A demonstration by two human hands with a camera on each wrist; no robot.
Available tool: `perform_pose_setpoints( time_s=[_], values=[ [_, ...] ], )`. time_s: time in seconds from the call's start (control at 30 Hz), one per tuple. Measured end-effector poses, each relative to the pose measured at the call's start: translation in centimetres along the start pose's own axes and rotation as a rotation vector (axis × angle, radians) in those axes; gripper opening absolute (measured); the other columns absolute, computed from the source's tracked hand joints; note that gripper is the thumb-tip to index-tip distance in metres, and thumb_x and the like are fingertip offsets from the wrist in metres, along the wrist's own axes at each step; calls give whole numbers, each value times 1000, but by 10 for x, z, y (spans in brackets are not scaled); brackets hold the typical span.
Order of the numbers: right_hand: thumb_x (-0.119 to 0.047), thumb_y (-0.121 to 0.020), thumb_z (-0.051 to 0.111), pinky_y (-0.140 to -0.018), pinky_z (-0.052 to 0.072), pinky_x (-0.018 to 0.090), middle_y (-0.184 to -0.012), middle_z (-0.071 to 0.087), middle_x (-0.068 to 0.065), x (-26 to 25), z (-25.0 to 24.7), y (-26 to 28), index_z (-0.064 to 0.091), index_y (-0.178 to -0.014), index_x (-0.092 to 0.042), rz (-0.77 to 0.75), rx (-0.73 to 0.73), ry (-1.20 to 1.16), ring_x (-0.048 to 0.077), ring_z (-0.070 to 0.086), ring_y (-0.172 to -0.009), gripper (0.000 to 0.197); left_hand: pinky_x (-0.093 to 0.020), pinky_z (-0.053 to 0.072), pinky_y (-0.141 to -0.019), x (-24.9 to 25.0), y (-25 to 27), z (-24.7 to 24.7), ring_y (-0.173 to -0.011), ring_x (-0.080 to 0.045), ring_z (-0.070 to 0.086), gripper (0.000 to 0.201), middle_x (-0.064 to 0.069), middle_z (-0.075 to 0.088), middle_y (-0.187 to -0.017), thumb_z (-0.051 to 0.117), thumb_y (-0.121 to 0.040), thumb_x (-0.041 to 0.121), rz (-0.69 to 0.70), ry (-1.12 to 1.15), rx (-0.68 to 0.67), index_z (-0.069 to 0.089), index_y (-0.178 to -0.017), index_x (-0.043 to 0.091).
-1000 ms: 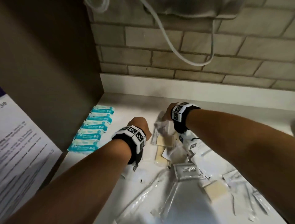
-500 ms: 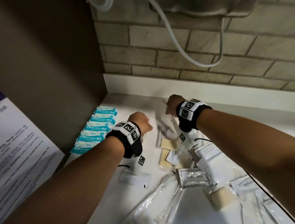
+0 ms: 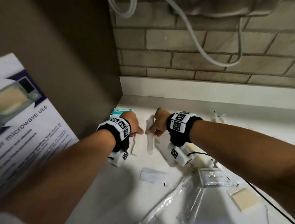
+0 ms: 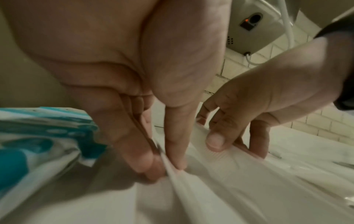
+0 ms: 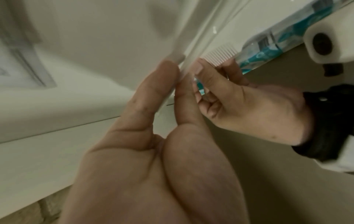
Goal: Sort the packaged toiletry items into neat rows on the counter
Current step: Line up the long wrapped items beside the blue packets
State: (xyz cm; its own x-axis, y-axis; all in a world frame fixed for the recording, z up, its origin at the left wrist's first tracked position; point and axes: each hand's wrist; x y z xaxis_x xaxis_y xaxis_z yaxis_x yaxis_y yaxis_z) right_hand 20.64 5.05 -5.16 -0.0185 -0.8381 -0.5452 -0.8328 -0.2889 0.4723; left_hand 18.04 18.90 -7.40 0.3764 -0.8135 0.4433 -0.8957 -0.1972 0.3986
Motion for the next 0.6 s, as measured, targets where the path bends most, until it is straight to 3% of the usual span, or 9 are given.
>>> perform_pose_setpoints(
  time_s=[0.1,0.17,0.23,0.3,0.37,0.43,0.5,0.53,0.6],
  values=[
    [-16,-71,85,-48,53,26,-53,64,0,-4,2,-3,39,-101,-8,2,42,27,13,60,-41,55,-34,58,-70,1,-3,0,-77,-28,72,38,-9,73,-74,84,-66,39,36,-112,105,66,-77,8],
    [-20,-73,83,-46,51,28,-68,62,3,-5,2,-2,37,-106,-9,3,82,73,17,60,-49,58,-30,49,-65,0,-3,-1,-76,-29,66,46,-7,67,-73,79,-67,51,72,-268,171,60,-67,9],
    [-28,-73,82,-54,53,32,-87,63,8,-4,3,1,40,-113,-6,-39,119,182,24,66,-65,62,-32,52,-75,-3,-2,-4,-87,-30,64,40,-8,69,-91,76,-72,46,114,-338,201,65,-84,9],
    [-32,-73,82,-81,55,40,-115,59,12,1,6,6,44,-126,-5,-126,148,366,32,65,-98,71,-36,51,-92,-9,1,-7,-106,-27,61,36,-5,68,-110,72,-78,32,189,-385,201,66,-108,13],
    [-32,-77,77,-92,51,40,-128,50,11,7,12,15,47,-131,-7,-226,142,502,32,59,-111,66,-34,43,-102,-15,11,-8,-121,-25,50,39,1,65,-119,68,-83,27,290,-476,190,63,-121,22],
    [-31,-83,67,-91,51,37,-127,54,10,13,22,26,54,-129,-11,-290,80,634,30,59,-112,51,-37,36,-104,-17,28,-4,-123,-26,41,36,5,64,-117,64,-84,34,363,-635,129,63,-120,27],
    [-32,-87,58,-87,50,34,-123,61,9,19,32,34,59,-124,-15,-284,17,700,29,60,-111,41,-41,33,-100,-21,42,2,-119,-29,39,24,3,63,-104,59,-84,43,376,-761,51,62,-100,25],
    [-31,-89,55,-86,49,33,-122,62,8,23,38,37,59,-124,-14,-267,-7,706,28,61,-111,39,-43,32,-99,-25,45,5,-117,-29,38,23,3,61,-98,57,-83,46,376,-794,26,57,-90,25],
    [-34,-89,50,-86,50,35,-123,60,8,27,47,39,55,-125,-10,-231,-13,676,29,60,-111,43,-42,28,-99,-32,53,8,-118,-28,35,27,3,60,-100,54,-85,50,372,-830,2,55,-91,23]
  ],
)
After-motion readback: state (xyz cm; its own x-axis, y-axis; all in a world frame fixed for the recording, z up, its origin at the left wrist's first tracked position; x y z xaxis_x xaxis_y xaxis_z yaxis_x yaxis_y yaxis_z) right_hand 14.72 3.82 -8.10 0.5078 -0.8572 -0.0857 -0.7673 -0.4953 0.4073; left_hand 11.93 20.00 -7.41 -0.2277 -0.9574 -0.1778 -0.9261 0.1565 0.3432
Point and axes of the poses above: each hand's wrist, its own y-axis away from the middle knuckle, its own z-axis out of the palm, x = y × z
